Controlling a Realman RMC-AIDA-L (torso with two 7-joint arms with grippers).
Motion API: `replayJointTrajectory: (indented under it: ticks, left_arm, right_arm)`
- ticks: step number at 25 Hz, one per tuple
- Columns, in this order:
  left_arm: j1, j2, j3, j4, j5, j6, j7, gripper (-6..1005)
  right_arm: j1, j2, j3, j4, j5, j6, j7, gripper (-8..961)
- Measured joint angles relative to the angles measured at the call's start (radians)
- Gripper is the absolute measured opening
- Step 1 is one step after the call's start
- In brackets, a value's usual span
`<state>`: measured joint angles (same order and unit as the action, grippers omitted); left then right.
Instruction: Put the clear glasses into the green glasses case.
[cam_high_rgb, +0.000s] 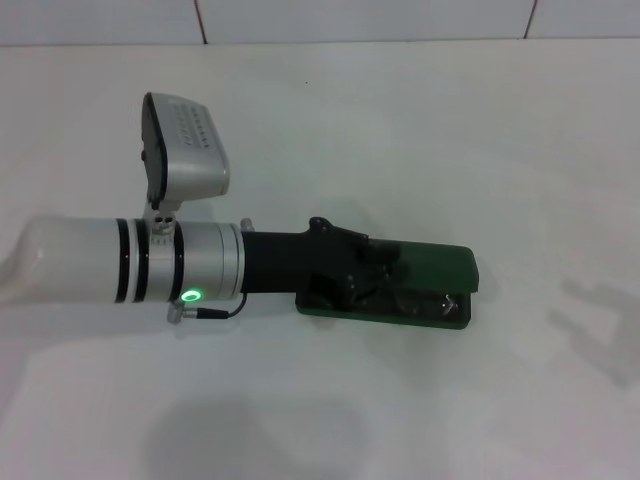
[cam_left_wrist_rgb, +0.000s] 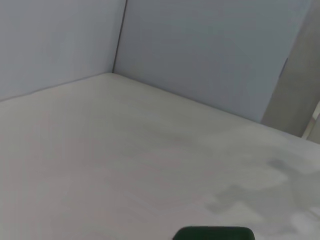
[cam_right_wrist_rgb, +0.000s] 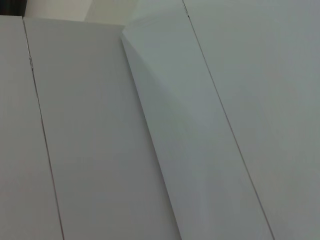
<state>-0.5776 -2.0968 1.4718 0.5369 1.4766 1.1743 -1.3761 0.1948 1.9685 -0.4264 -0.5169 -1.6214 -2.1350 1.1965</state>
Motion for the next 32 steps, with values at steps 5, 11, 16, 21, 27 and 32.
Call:
replayJointTrajectory:
  ticks: [5, 11, 16, 21, 27, 32]
  left_arm:
    - [0.014, 0.000, 0.003, -0.003, 0.001, 0.005, 0.016, 204]
    - [0.015, 0.000, 0.003, 0.000, 0.001, 0.019, 0.023, 205]
    - [0.016, 0.001, -0.004, 0.008, -0.001, 0.076, 0.033, 206]
    - [0.023, 0.006, -0.001, 0.060, 0.017, 0.179, 0.036, 207]
    - [0.064, 0.021, -0.037, 0.120, 0.025, 0.337, 0.068, 255]
    - [0.100, 0.036, -0.151, 0.112, 0.029, 0.494, 0.096, 316]
  right_arm:
    - [0.001, 0.001, 0.000, 0.000, 0.000, 0.001, 0.000, 463]
    - [0.002, 0.000, 0.000, 0.000, 0.001, 0.001, 0.000, 467]
    - [0.002, 0.000, 0.000, 0.000, 0.002, 0.001, -0.004, 471]
    - [0.002, 0.000, -0.007, -0.003, -0.007, 0.004, -0.021, 474]
    - [0.021, 0.012, -0.035, -0.014, -0.124, 0.009, -0.126, 478]
    - [0.070, 0.027, -0.058, 0.004, -0.201, 0.055, -0.136, 482]
